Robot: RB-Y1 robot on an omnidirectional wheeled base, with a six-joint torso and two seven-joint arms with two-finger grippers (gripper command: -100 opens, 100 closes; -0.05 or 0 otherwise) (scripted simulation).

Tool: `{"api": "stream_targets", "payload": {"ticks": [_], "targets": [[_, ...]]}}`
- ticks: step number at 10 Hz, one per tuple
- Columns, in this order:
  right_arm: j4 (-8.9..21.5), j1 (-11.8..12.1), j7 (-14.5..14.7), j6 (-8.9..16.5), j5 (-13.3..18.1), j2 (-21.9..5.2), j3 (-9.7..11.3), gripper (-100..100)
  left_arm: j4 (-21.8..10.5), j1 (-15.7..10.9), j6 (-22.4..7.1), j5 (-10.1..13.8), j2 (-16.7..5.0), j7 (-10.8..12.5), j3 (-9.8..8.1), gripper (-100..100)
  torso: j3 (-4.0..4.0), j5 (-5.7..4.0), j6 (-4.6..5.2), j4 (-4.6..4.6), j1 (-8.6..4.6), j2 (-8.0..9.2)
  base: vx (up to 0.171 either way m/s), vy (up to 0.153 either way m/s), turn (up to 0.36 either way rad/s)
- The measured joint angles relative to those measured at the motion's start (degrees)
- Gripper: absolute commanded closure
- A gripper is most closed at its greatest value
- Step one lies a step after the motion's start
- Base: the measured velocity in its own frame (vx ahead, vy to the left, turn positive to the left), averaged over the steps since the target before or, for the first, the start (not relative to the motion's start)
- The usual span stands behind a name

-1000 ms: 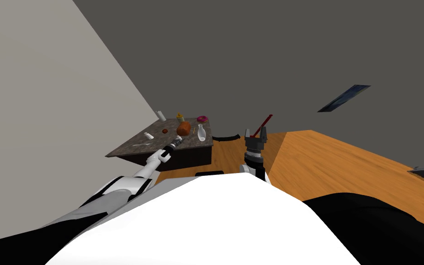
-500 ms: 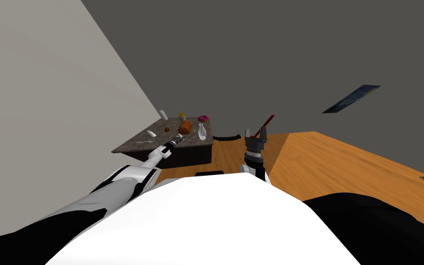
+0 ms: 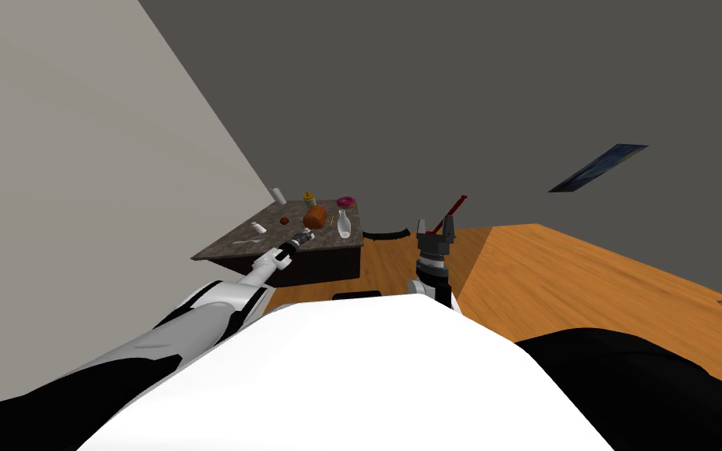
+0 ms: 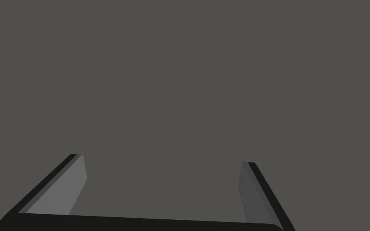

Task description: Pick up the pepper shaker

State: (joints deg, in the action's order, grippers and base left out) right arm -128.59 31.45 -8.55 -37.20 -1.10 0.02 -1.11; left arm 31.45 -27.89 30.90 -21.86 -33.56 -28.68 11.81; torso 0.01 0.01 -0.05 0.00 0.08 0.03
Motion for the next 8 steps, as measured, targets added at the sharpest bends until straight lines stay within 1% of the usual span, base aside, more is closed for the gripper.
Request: {"api": "stream_targets", "payload": {"ticks": [1,2,3,4,5,6,7,8], "targets": [[0.00,0.00,0.00,0.00,0.00,0.00,0.00,0,0.00,0.00,0.00,0.00,0.01,0.00,0.00,0,0.00,0.00,0.00,0.00,0.00,0.00,0.000,0.000,0.000],[0.00,0.00,0.00,0.00,0.00,0.00,0.00,0,0.00,0.00,0.01,0.00,0.01,0.00,0.00,100,0.00,0.00,0.00,0.00,0.00,0.00,0.045,0.019,-0.107],[0.00,0.00,0.00,0.00,0.00,0.00,0.00,0,2.02,1.69,-1.34,-0.34,-0.24,0.60,-0.39,100,-0.10,0.04,0.03,-0.06,0.08,-0.15,0.049,0.042,-0.050],[0.00,0.00,0.00,0.00,0.00,0.00,0.00,0,3.44,3.05,-2.07,-0.48,-0.09,0.69,-0.89,100,-0.22,0.12,-0.04,-0.18,0.23,-0.27,0.023,0.023,0.011],[0.00,0.00,0.00,0.00,0.00,0.00,0.00,0,4.56,3.80,-2.35,-0.54,0.00,0.63,-1.02,100,-0.24,0.13,-0.05,-0.20,0.25,-0.28,0.046,0.025,-0.076],[0.00,0.00,0.00,0.00,0.00,0.00,0.00,0,7.59,6.02,-3.82,-0.89,-0.23,1.11,-1.62,100,-0.32,0.19,-0.09,-0.29,0.32,-0.35,0.046,0.025,-0.054],[0.00,0.00,0.00,0.00,0.00,0.00,0.00,0,9.83,7.98,-4.55,-1.06,-0.24,1.23,-2.22,100,-0.41,0.28,-0.14,-0.44,0.39,-0.39,0.020,0.009,0.012],[0.00,0.00,0.00,0.00,0.00,0.00,0.00,0,10.80,8.69,-4.55,-1.14,-0.13,1.12,-2.38,100,-0.42,0.32,-0.12,-0.48,0.38,-0.37,0.038,0.018,-0.077]]}}
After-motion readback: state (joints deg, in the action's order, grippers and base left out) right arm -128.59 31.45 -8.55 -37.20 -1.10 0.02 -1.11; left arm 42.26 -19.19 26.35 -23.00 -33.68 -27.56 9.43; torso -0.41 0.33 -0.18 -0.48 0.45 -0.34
